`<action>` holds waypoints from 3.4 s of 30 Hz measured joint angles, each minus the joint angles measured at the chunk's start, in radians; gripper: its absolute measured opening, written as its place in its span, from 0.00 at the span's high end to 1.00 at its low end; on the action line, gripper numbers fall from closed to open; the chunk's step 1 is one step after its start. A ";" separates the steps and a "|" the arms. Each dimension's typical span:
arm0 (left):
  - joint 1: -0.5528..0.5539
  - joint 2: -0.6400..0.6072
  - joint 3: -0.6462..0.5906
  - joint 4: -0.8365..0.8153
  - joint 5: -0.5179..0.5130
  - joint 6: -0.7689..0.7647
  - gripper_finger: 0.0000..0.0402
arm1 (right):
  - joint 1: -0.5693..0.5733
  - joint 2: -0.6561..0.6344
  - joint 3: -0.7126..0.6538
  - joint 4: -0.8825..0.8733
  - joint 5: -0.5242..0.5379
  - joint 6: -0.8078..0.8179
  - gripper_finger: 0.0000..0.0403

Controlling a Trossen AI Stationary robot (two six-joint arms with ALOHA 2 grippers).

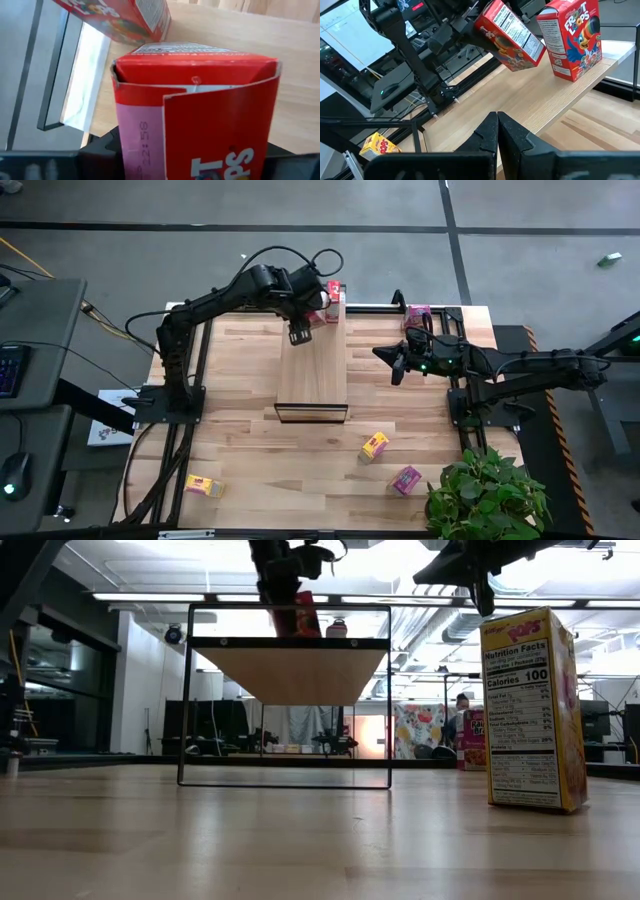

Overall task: Stack cereal on shelf
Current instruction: Put the red cereal box on the shelf aligned with the other red cereal box

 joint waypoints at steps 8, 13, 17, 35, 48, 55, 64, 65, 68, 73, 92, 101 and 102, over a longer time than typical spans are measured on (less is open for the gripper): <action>0.006 0.001 0.000 0.003 -0.008 0.034 0.44 | 0.000 0.000 0.000 0.000 0.000 0.000 1.00; 0.012 0.007 -0.001 0.011 -0.045 0.028 0.41 | 0.000 0.000 0.000 0.000 0.000 0.000 1.00; 0.012 0.004 0.000 0.013 -0.046 0.024 0.40 | 0.000 0.000 0.000 0.000 0.000 0.001 1.00; 0.015 -0.206 0.035 0.068 0.112 -0.180 0.57 | 0.000 0.000 0.000 0.000 0.000 0.001 1.00; -0.107 -0.805 -1.209 1.194 0.159 -0.671 0.99 | 0.000 0.000 0.000 -0.007 0.000 -0.010 1.00; -0.141 -0.707 -1.330 1.384 0.019 -0.731 1.00 | 0.000 0.000 0.000 -0.008 0.001 -0.010 1.00; -0.089 -0.551 -1.257 1.391 0.025 -0.590 1.00 | 0.000 0.000 0.000 -0.007 0.038 -0.010 1.00; -0.079 -0.544 -1.252 1.391 0.024 -0.574 1.00 | 0.000 0.000 0.000 -0.007 0.038 -0.006 1.00; -0.047 -0.520 -1.245 1.386 0.021 -0.529 1.00 | 0.000 0.000 0.000 -0.007 0.038 0.008 1.00; 0.015 -0.499 -1.243 1.396 0.021 -0.479 1.00 | 0.000 0.000 0.000 -0.007 0.039 0.008 1.00; 0.142 -0.392 -1.242 1.727 0.026 -0.447 1.00 | 0.000 0.000 0.000 -0.007 0.048 0.009 1.00; 0.208 -0.536 -1.241 1.533 0.060 -0.419 1.00 | 0.000 0.000 0.000 -0.007 0.048 0.009 1.00; 0.213 -0.550 -1.242 1.511 0.101 -0.438 1.00 | 0.000 0.000 0.000 -0.007 0.048 0.008 1.00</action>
